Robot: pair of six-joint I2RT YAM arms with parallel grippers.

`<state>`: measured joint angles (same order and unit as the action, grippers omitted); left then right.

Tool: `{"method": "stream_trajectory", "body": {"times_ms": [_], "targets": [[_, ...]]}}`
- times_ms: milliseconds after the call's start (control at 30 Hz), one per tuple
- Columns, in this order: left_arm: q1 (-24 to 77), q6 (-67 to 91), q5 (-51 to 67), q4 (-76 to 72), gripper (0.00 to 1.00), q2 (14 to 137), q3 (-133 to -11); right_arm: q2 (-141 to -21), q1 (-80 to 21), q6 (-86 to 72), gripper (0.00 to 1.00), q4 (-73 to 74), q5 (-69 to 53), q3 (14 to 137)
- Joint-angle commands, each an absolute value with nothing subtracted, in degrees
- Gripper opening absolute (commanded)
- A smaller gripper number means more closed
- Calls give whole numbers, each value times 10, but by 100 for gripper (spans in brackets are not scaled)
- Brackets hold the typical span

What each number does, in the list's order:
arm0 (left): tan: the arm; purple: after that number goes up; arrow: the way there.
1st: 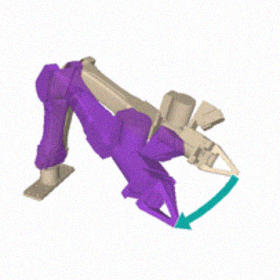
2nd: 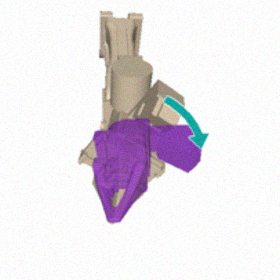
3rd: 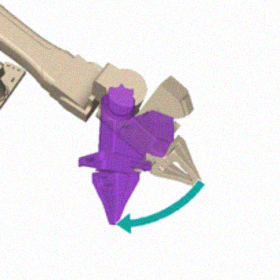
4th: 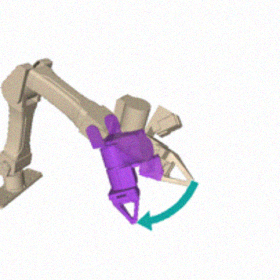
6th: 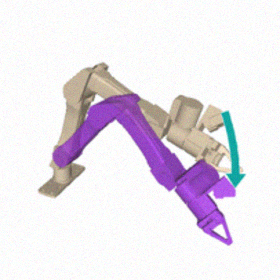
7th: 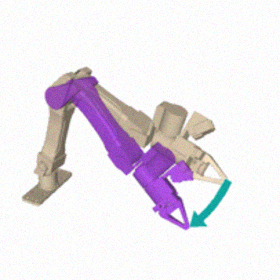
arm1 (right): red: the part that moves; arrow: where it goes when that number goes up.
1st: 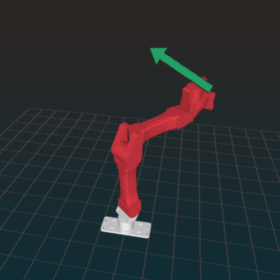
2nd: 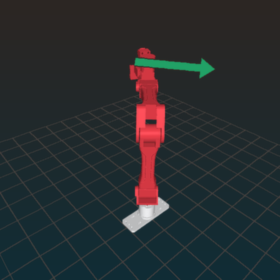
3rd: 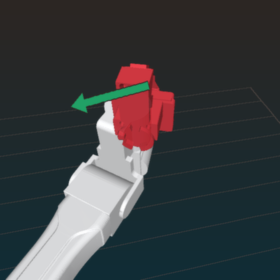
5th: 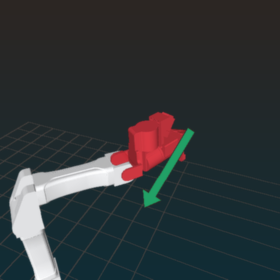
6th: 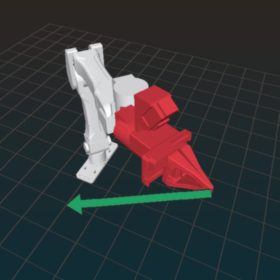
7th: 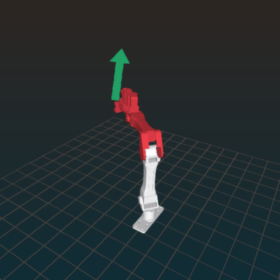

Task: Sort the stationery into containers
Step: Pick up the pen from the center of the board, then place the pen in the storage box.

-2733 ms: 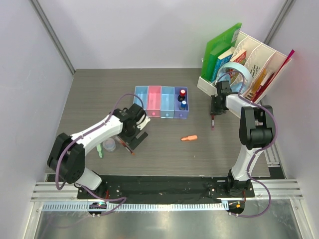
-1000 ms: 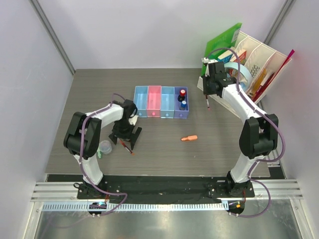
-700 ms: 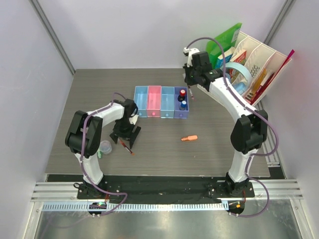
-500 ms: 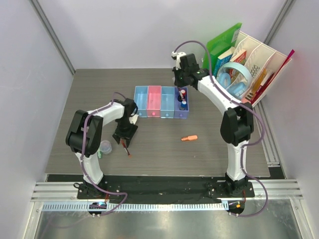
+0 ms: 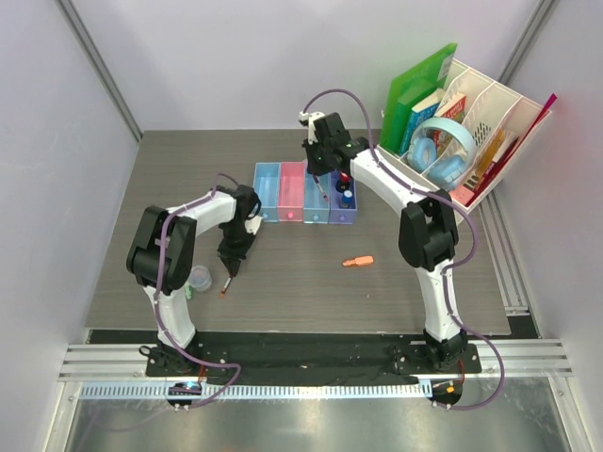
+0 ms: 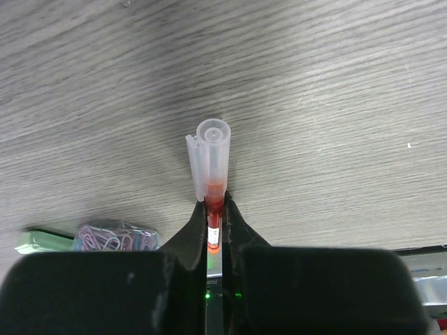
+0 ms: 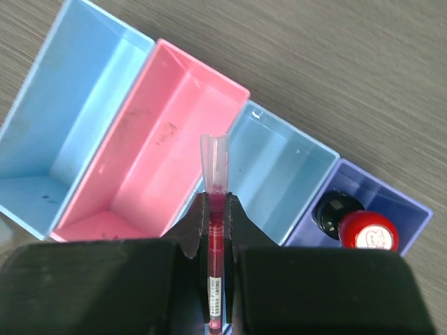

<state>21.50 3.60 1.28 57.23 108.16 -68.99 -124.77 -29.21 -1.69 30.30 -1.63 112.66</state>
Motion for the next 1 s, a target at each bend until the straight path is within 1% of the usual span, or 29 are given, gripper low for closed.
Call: {"method": "stream_trajectory", "body": {"times_ms": [0, 233, 367, 533, 600, 633, 667, 733, 767, 833, 867, 967], "targets": [[214, 25, 40, 541, 0, 1091, -691, -1247, -295, -34, 2, 269, -17, 1158], [214, 15, 71, 557, 0, 1052, -715, -1274, -296, -48, 2, 245, -13, 1141], [214, 10, 81, 577, 0, 1020, -757, -1281, -296, -54, 2, 226, -10, 1122], [214, 5, 93, 612, 0, 992, -849, -1281, -296, -53, 2, 218, -3, 1106], [214, 5, 92, 614, 0, 987, -883, -1276, -297, -52, 4, 218, 17, 1098], [214, 5, 94, 615, 0, 986, -892, -1275, -297, -51, 6, 218, 21, 1096], [214, 5, 96, 615, 0, 986, -909, -1274, -296, -51, 12, 218, 22, 1091], [214, 8, 100, 615, 0, 990, -925, -1265, -296, -47, 20, 219, 24, 1085], [214, 10, 104, 613, 0, 992, -939, -1263, -296, -44, 27, 218, 25, 1081], [214, 11, 108, 612, 0, 1003, -954, -1255, -296, -38, 33, 221, 29, 1078], [214, 14, 108, 607, 0, 1005, -968, -1252, -296, -36, 39, 223, 32, 1077], [214, 21, 114, 602, 0, 1026, -999, -1234, -296, -26, 49, 230, 44, 1077]]}}
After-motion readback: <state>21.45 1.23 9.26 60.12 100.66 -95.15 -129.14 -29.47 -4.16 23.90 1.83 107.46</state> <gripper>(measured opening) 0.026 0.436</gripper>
